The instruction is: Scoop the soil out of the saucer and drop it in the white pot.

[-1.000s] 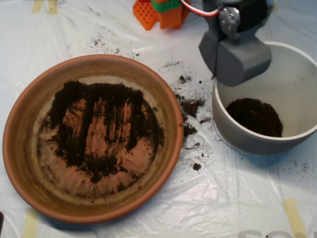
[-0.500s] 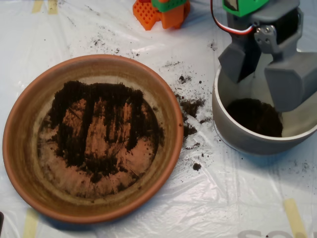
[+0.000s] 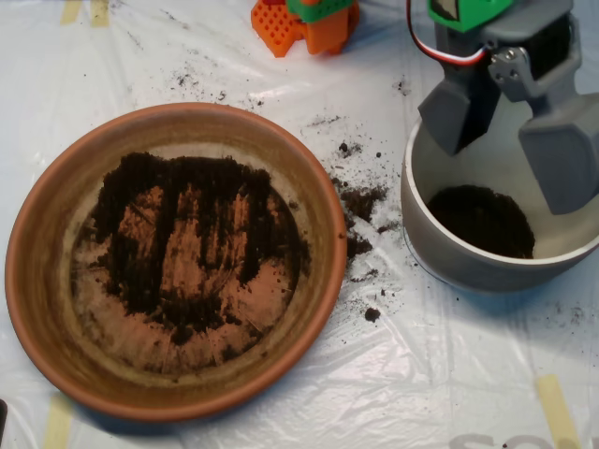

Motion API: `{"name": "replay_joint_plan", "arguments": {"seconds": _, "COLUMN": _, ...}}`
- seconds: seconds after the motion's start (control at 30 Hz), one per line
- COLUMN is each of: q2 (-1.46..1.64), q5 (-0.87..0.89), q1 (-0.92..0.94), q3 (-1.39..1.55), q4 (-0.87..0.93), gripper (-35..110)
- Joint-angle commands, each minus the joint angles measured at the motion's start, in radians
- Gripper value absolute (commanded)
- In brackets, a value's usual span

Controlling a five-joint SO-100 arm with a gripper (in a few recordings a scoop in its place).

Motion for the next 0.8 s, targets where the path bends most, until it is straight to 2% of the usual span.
{"name": "replay_joint_plan", "arguments": {"seconds": 0.0, "q2": 0.121, "q5": 0.012, "q1": 0.006, "q3": 0.008, "q4": 0.005, "gripper": 34}}
{"name": "replay_joint_plan", "arguments": {"seconds": 0.33, "q2": 0.176, "q5": 0.066, "q1": 0.313, "q3": -0.048, "q4": 0.040, "gripper": 35}}
{"name": "replay_joint_plan", "arguments": {"seconds": 0.77, "q2": 0.400, "q5": 0.057, "q1": 0.666, "q3": 0.558, "q4": -0.279, "gripper": 40}}
